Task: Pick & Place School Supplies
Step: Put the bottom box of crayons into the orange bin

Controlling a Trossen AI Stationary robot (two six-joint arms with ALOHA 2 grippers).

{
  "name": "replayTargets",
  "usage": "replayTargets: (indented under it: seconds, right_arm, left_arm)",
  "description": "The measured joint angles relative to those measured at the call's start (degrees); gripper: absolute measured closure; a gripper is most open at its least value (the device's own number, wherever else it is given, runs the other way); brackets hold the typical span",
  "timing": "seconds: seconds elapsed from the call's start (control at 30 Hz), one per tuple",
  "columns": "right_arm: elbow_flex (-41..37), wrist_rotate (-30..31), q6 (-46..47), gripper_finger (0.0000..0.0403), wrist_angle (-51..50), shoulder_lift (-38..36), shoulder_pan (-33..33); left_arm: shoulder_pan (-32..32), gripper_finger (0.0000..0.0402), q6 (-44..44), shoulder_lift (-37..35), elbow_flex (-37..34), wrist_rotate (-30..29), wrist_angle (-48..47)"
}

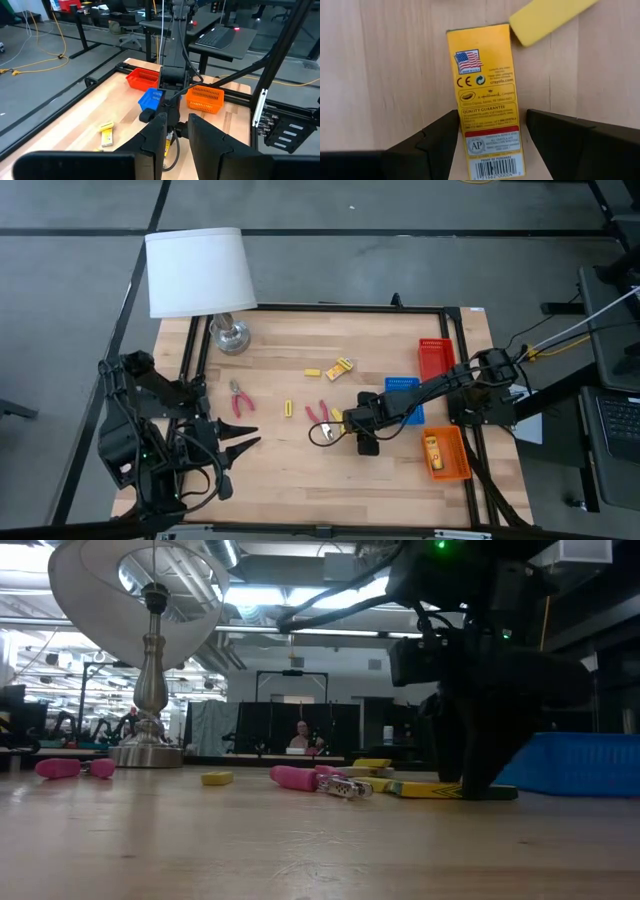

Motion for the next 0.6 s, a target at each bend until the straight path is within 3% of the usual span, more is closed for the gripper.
replayTargets:
  seconds: [0.2,0.6]
  right_arm:
    - [-0.5,0.4,4.3,0.0168,0.7,0.0,0.0]
    - [-0.7,-4.2,16.1,0.0229,5.5,-0.4,0.4]
  left_arm:
    - [0.0,0.0324,0.0,0.0,0.0,-0.1,0.1]
    - [0.0,0.0324,0.1,0.0,0.0,-0.6,0.2]
